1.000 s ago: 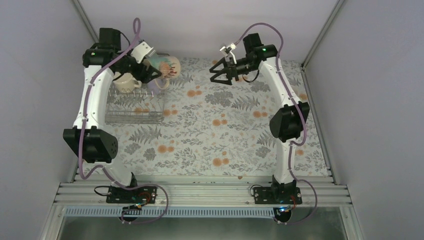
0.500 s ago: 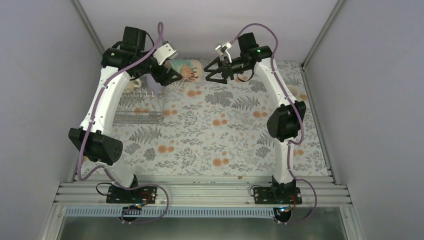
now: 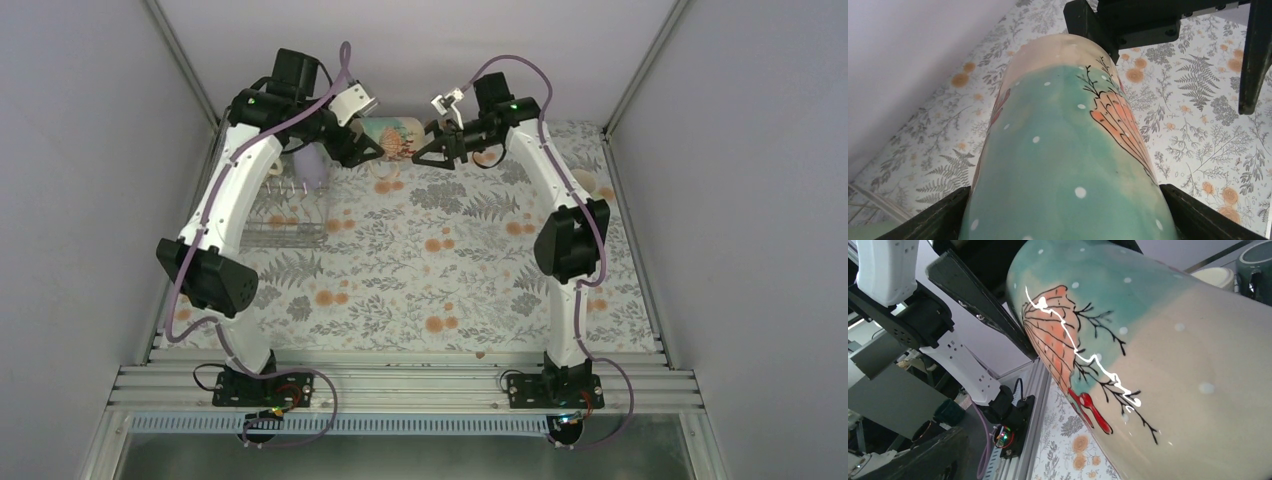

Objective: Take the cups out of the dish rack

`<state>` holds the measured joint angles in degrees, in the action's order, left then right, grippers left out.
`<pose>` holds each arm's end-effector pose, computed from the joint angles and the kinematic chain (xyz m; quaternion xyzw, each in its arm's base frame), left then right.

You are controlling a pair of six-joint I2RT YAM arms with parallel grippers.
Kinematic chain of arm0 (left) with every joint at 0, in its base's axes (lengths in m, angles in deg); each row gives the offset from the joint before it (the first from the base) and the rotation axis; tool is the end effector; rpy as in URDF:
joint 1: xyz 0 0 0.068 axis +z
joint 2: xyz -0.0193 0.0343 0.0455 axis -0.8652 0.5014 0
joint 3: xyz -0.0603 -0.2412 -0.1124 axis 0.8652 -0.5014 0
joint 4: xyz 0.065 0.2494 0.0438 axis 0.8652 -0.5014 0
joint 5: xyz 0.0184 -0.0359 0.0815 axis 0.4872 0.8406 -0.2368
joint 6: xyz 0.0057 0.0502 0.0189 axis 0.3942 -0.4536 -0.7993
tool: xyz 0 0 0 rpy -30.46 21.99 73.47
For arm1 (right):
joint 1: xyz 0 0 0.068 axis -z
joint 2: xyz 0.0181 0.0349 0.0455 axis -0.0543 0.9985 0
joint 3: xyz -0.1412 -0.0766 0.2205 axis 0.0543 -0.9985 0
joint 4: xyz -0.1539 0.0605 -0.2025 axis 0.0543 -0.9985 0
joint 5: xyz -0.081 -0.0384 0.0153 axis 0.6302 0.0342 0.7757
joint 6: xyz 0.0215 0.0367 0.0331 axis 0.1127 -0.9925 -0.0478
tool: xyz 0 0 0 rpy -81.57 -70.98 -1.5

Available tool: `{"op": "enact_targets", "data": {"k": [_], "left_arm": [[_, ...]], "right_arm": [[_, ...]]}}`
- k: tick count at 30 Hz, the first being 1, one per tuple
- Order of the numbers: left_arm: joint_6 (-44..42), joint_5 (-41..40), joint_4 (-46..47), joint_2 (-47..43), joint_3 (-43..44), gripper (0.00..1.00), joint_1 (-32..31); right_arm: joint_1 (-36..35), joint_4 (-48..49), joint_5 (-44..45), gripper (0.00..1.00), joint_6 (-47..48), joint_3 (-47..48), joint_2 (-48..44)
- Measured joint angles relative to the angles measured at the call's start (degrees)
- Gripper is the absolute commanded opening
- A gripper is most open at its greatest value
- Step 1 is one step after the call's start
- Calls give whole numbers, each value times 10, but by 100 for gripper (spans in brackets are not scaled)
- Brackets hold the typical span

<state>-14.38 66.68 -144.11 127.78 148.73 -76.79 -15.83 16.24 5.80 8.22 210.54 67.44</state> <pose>0.3439 -0.1241 0.4249 0.4467 0.7809 -0.2155 0.3798 0.4144 0.1791 0.3344 -0.4507 0.6107 0.6010 0.2504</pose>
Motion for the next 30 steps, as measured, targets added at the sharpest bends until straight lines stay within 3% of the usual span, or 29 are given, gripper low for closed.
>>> {"op": "enact_targets", "data": {"k": [5,16,18,20,25,27,30], "left_arm": [[0,21,-6,27,22,55,-3],[3,41,-13,59,75,59,-40],[3,42,-13,64,75,61,-47],[-2,47,-14,69,75,63,-51],[-26,84,-18,74,78,83,-50],[-26,86,-18,74,82,99,-53],[-17,58,-7,74,81,100,-62]], "right_arm": [[10,14,-6,61,-19,-12,-2],[17,85,-37,34,-101,-65,-38],[17,94,-40,22,-115,-66,-42],[21,101,-54,4,-113,-69,-44],[22,123,-103,3,-92,-94,-67],[23,128,-100,3,-96,-103,-79],[22,130,-70,3,-120,-111,-97]]}}
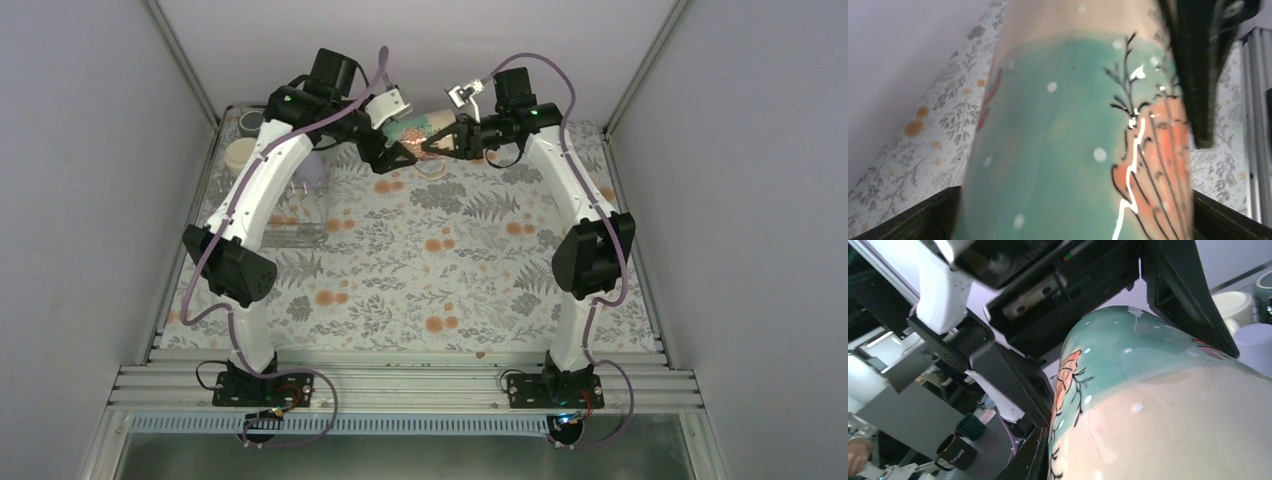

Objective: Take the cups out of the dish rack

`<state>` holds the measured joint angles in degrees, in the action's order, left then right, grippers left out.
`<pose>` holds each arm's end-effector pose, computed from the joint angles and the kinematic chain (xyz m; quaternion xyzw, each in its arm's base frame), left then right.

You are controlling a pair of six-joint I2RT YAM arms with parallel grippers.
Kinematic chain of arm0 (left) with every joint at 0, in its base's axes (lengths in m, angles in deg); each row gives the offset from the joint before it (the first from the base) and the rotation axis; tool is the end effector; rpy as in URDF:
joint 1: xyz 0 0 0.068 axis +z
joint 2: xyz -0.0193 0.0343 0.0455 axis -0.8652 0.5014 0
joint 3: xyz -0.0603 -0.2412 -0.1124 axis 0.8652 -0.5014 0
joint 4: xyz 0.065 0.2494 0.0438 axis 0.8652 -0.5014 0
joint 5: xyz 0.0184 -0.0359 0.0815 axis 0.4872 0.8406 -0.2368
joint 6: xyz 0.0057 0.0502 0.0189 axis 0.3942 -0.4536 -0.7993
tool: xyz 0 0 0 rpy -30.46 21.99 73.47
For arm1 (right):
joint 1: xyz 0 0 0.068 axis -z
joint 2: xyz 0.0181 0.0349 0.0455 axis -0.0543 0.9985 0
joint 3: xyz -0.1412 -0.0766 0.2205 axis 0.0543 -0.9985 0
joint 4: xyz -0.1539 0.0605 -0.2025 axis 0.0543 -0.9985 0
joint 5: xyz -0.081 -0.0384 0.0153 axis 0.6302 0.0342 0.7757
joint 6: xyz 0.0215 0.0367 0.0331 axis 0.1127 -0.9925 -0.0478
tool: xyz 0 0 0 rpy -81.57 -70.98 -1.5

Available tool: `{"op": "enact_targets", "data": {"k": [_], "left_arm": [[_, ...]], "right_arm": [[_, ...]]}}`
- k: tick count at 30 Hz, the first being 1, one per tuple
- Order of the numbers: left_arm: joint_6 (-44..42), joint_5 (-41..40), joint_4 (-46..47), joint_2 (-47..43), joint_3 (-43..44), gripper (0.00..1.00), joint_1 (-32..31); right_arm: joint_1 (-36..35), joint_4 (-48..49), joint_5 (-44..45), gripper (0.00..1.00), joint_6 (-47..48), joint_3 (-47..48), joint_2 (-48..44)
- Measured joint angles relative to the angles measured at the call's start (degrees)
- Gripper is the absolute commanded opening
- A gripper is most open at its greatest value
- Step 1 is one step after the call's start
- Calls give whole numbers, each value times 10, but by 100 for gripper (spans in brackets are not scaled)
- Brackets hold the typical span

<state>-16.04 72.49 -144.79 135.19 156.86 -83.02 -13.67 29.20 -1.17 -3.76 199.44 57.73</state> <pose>0.3546 -0.1751 0.4196 0.5087 0.7274 -0.2757 0.3689 0.3948 0.1560 0.3631 -0.4290 0.5802 0.6428 0.2572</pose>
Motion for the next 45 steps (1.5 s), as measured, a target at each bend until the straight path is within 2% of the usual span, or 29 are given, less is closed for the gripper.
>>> {"op": "enact_targets", "data": {"k": [4,8,13,18,21,25,29,34,42,45], "left_arm": [[7,-49,17,-4,-28,100,-11],[6,-114,25,-24,-54,100,7],[-4,-181,20,-81,-55,100,44],[-25,-263,25,-163,-84,100,72],[-32,-314,30,-196,-123,100,79],[-40,-364,41,-207,-187,100,97],[-41,-396,53,-204,-241,100,120],[-40,-416,76,-204,-258,100,144],[-42,-425,101,-204,-273,100,176],[-45,-425,103,-203,-273,100,193]], "right_arm": [[1,-47,82,3,4,27,-14],[4,-136,242,3,52,118,2],[39,-209,419,3,109,127,12],[94,-224,572,3,161,41,7],[121,-229,669,3,200,-81,-20],[143,-243,728,4,233,-183,-59],[187,-250,771,3,261,-243,-107],[261,-198,840,4,285,-299,-144],[301,-158,890,4,303,-342,-127],[305,-142,891,10,308,-343,-115]]}}
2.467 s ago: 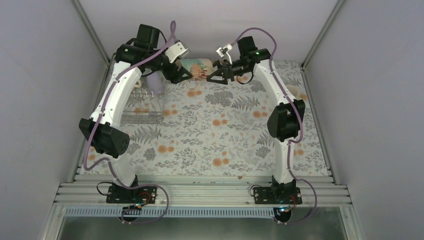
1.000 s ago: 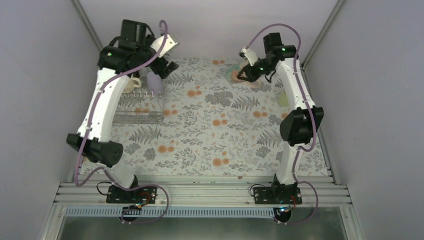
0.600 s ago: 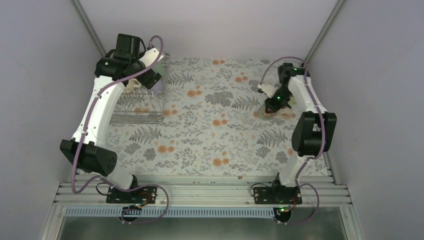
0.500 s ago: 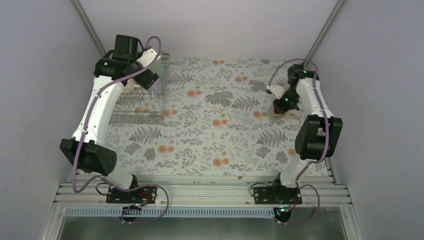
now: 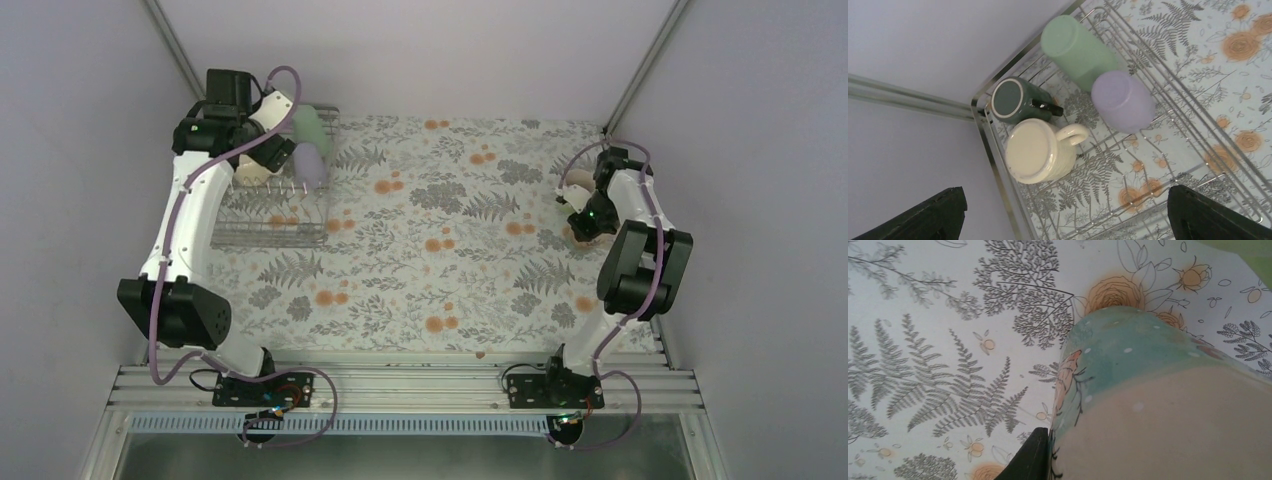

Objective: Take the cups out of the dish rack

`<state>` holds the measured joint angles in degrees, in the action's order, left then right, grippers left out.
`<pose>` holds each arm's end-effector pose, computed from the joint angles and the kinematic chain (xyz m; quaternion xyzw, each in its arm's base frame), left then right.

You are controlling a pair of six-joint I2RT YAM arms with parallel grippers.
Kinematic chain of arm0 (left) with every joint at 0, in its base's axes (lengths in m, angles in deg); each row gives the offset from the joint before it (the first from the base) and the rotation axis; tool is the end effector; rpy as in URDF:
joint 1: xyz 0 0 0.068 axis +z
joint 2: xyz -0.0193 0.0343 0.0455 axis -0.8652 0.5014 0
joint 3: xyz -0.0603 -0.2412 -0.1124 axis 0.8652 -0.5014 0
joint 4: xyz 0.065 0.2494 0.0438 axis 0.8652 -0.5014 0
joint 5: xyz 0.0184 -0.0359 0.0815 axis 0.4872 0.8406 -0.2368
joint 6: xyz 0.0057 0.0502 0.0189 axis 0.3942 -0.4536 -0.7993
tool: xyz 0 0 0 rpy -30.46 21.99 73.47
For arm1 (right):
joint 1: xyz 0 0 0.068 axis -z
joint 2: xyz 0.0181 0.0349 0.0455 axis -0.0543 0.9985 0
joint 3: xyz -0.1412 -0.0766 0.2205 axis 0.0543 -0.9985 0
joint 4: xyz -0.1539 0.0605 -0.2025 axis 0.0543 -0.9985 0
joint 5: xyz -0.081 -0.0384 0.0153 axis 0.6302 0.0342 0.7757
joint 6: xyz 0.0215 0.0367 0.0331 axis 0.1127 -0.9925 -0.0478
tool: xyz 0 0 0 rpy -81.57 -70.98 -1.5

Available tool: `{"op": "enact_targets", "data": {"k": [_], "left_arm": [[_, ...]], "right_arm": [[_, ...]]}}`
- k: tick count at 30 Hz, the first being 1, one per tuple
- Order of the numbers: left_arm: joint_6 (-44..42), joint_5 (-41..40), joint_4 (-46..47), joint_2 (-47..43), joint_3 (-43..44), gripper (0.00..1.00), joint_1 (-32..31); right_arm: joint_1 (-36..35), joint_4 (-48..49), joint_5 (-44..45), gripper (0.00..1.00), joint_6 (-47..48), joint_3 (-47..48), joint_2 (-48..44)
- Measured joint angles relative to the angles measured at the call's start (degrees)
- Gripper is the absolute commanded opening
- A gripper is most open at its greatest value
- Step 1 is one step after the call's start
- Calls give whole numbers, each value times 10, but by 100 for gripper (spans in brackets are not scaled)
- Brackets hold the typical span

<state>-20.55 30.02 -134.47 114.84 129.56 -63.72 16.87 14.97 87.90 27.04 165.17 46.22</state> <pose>0.3265 -0.0189 0.4077 0.2966 0.8688 0.1447 0.3692 0.3278 -0.0818 0.2281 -0.2872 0.9568 -0.0380 0.0261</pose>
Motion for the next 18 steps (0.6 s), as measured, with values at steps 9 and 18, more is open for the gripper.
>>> {"op": "enact_targets", "data": {"k": [9,18], "left_arm": [[-10,28,-7,28,20,100,48],[-10,53,-15,59,28,100,68]], "right_arm": [[10,34,5,46,6,-4,11],[10,4,-3,87,12,36,-2]]}}
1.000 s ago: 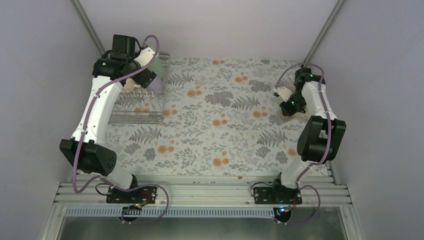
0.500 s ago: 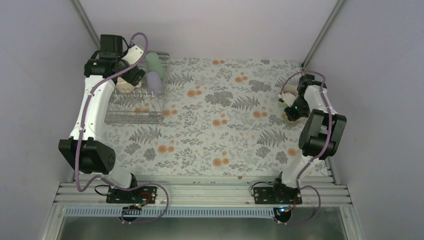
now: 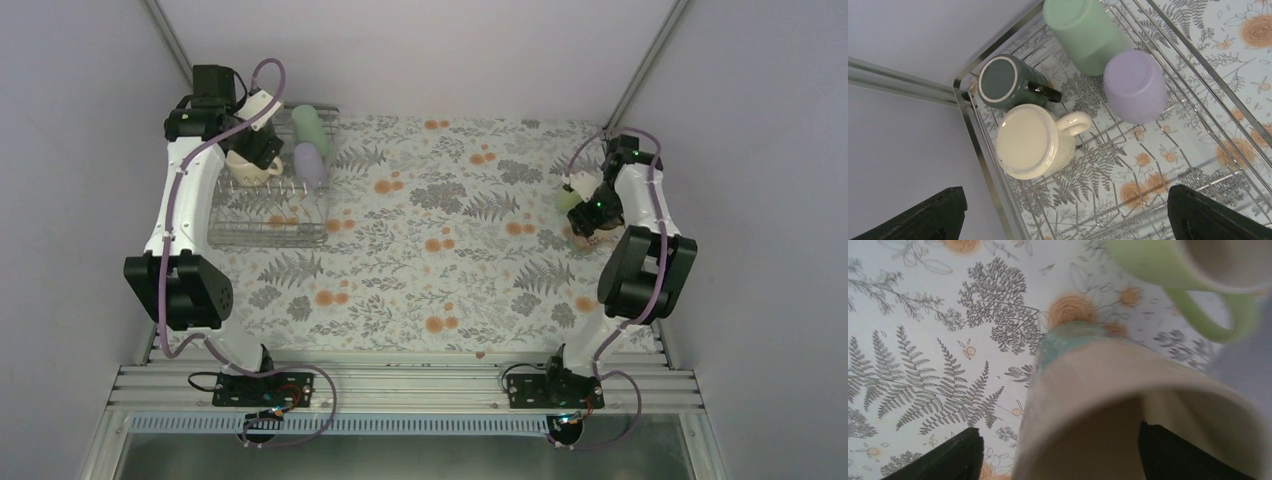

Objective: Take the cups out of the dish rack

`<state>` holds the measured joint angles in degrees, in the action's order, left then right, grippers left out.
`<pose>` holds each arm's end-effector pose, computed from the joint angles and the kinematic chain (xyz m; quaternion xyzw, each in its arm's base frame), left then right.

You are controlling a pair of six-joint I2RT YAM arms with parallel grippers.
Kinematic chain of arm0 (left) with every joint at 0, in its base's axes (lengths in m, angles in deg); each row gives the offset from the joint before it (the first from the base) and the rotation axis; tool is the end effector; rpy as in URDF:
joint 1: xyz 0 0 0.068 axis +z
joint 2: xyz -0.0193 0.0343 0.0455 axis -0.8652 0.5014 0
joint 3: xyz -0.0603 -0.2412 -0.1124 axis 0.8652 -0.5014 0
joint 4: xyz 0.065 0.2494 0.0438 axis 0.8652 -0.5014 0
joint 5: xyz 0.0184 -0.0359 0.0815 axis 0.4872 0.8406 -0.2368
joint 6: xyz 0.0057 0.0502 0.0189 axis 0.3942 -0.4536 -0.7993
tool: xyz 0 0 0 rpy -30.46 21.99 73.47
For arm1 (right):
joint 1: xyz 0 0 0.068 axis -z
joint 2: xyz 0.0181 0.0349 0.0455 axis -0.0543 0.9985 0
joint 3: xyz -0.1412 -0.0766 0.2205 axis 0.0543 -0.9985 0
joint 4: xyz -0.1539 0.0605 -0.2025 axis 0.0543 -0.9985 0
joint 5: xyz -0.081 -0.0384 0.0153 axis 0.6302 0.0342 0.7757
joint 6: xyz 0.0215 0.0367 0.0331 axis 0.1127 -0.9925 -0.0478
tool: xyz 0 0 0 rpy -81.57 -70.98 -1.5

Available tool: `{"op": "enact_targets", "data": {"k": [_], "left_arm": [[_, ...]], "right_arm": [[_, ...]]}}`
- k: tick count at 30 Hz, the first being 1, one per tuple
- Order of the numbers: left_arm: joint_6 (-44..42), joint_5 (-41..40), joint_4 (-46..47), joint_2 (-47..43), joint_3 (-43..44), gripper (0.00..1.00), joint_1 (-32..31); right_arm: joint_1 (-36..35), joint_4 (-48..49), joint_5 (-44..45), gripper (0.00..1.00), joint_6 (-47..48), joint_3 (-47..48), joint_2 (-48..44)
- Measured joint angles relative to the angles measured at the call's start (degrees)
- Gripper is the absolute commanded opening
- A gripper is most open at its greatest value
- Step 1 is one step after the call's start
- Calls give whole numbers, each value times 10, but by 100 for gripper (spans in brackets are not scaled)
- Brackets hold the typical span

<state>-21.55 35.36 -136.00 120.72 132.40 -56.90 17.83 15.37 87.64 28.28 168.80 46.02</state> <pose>0.3527 0.0181 0.3880 0.2741 0.8925 0.1167 0.3387 0.3350 -0.0894 0.2460 -0.2884 0.9541 -0.0558 0.0579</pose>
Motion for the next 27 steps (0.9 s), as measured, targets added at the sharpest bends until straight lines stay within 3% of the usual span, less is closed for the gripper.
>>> {"op": "enact_targets", "data": {"k": [3,7,12,18,27], "left_arm": [[0,3,-3,16,18,100,3],[3,5,-13,51,68,100,5],[15,37,-71,163,208,100,5],[-7,88,-154,271,309,100,-10],[-47,101,-207,318,322,100,-42]], "right_arm": [[0,-22,0,100,4,33,-26],[0,-57,-8,100,7,112,-66],[-15,-74,-35,100,-2,204,-96],[-51,-88,-95,100,-13,219,-99],[-70,-89,-145,100,-36,194,-85]]}}
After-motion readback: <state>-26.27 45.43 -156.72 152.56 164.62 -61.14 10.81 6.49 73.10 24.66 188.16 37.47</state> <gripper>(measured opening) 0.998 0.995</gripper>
